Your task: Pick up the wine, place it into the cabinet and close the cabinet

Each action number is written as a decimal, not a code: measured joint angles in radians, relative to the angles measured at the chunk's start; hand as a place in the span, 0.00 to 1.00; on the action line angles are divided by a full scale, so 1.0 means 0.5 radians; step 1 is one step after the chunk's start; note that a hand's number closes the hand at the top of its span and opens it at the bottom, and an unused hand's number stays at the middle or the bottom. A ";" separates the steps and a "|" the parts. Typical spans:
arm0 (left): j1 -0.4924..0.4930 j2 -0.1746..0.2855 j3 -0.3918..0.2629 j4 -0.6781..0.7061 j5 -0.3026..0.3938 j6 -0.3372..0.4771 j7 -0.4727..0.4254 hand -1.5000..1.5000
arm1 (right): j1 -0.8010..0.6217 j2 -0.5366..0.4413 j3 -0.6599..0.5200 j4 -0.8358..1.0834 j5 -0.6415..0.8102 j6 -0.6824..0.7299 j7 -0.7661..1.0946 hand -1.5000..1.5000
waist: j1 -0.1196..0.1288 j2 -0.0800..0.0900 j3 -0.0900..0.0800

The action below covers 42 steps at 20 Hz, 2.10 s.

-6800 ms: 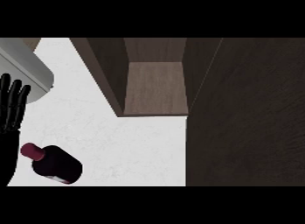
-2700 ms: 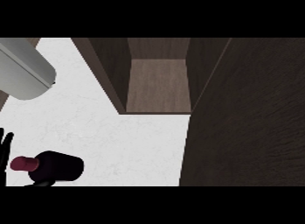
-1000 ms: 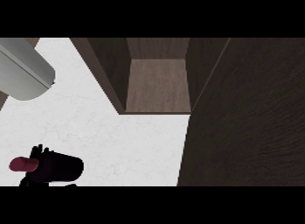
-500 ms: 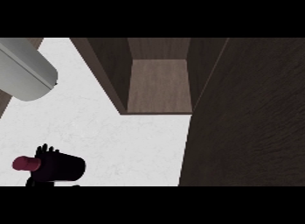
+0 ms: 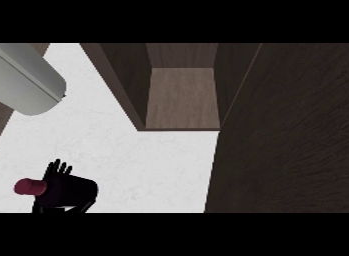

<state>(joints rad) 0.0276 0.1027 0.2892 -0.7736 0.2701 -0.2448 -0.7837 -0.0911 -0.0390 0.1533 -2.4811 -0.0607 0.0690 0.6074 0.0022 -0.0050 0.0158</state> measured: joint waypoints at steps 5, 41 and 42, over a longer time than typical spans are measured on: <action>-0.068 -0.028 0.016 0.006 0.067 0.001 0.052 1.00 | 0.025 0.015 0.027 -0.003 0.006 -0.007 0.002 0.00 | -0.003 0.002 -0.010; -0.265 -0.194 -0.571 -0.595 0.311 0.031 0.564 1.00 | 0.003 -0.003 -0.142 0.052 -0.093 0.089 -0.021 0.00 | -0.004 0.005 -0.031; -0.239 -0.196 -0.656 -0.658 0.336 0.093 0.576 1.00 | 0.009 -0.010 -0.150 0.046 -0.098 0.094 -0.009 0.00 | -0.005 0.004 -0.031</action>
<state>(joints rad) -0.0918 0.0046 -0.0386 -1.1028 0.4382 -0.1981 -0.4956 -0.0868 -0.0442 0.0782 -2.4583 -0.1097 0.1159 0.6027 -0.0003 -0.0028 0.0004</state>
